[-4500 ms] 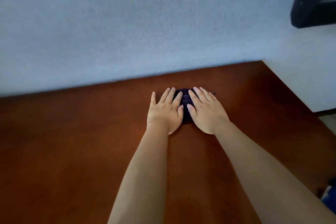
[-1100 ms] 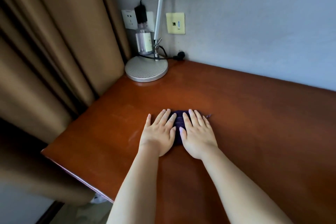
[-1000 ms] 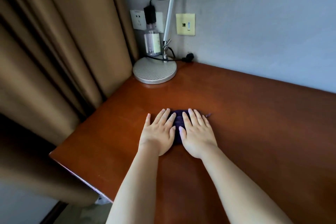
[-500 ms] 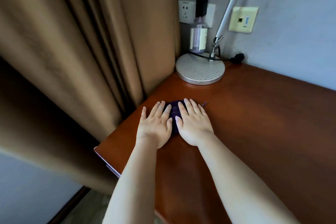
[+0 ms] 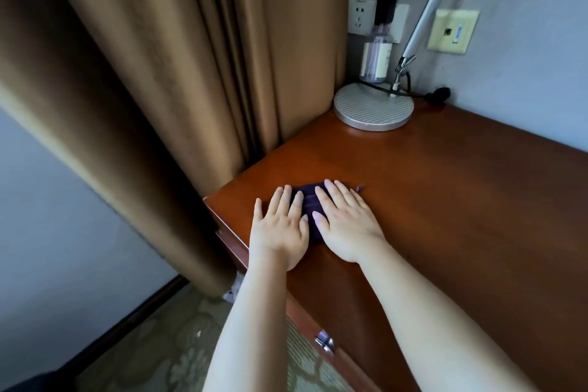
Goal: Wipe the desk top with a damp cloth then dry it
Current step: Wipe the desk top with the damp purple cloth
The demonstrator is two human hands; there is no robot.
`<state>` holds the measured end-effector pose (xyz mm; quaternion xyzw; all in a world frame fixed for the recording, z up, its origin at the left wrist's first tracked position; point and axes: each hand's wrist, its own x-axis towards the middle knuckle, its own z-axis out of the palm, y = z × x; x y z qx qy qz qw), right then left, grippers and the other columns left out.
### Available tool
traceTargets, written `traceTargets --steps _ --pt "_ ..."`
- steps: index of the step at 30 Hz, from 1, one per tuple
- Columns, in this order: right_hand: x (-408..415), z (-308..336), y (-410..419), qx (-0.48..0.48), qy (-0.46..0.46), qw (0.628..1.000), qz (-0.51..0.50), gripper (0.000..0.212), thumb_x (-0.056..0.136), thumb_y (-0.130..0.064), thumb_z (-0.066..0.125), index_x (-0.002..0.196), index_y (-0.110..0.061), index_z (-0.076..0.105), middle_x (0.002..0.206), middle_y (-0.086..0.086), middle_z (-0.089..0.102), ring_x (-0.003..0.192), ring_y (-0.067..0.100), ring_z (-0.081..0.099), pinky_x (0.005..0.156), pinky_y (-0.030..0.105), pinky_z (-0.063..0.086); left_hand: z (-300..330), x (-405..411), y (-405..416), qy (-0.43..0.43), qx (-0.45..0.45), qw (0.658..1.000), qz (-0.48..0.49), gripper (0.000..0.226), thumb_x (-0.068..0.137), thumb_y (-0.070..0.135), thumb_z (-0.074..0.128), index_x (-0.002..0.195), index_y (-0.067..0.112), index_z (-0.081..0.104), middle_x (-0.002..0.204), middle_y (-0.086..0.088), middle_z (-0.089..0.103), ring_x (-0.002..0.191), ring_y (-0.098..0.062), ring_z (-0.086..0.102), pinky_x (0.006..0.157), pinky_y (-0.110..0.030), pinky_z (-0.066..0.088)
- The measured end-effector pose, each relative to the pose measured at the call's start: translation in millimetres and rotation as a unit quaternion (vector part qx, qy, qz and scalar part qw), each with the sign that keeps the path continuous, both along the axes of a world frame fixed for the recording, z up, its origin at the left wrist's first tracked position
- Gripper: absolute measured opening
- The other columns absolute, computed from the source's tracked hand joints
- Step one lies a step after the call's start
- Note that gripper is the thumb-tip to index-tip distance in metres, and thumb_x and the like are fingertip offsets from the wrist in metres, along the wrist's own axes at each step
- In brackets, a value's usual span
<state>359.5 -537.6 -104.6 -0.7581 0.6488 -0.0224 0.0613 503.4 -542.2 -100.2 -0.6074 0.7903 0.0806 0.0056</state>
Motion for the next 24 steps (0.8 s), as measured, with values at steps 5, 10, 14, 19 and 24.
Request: traceTargets --steps 5,10,14,19,24 --pt "-10 -1 50 0.002 0.004 0.999 0.036 0.057 0.103 -0.043 0.016 0.154 -0.02 0.006 0.162 0.002 0.0 0.148 0.016 -0.004 0.121 0.035 0.0 -1 -11 62 0.009 0.002 0.999 0.035 0.055 0.104 0.038 0.012 0.155 0.021 0.002 0.163 0.0 -0.006 0.149 -0.015 -0.01 0.12 -0.043 -0.004" --pt "-19 -3 97 0.008 0.005 0.998 0.065 0.061 0.1 -0.048 0.005 0.154 -0.02 0.005 0.162 0.002 -0.001 0.148 0.016 -0.005 0.121 0.036 -0.001 -1 -21 115 0.007 -0.005 0.998 0.068 0.055 0.104 0.036 0.015 0.155 0.02 0.004 0.163 -0.001 -0.005 0.149 -0.015 -0.009 0.121 -0.041 -0.002" --pt "-26 -1 116 0.006 0.006 0.996 0.09 0.059 0.101 -0.046 0.009 0.154 -0.019 0.005 0.162 0.003 -0.001 0.148 0.017 -0.004 0.121 0.036 -0.001 1 -27 138 -0.012 -0.013 0.997 0.081 0.055 0.104 0.037 0.014 0.155 0.02 0.003 0.163 -0.001 -0.006 0.149 -0.015 -0.009 0.12 -0.041 -0.003" --pt "-23 -2 100 -0.009 0.002 0.994 0.112 0.057 0.102 -0.044 0.01 0.154 -0.021 0.005 0.162 0.001 -0.001 0.148 0.016 -0.004 0.121 0.035 -0.002 -2 -24 129 0.007 -0.011 0.994 0.105 0.055 0.104 0.038 0.014 0.155 0.023 0.003 0.163 0.001 -0.006 0.149 -0.014 -0.01 0.12 -0.044 -0.006" --pt "-3 -4 54 -0.017 -0.002 0.992 0.129 0.059 0.1 -0.045 0.006 0.154 -0.022 0.006 0.162 0.001 0.0 0.148 0.016 -0.003 0.121 0.035 -0.001 -1 -7 87 0.012 -0.003 0.992 0.129 0.055 0.103 0.039 0.013 0.155 0.023 0.003 0.163 0.0 -0.006 0.149 -0.014 -0.011 0.119 -0.043 -0.008"
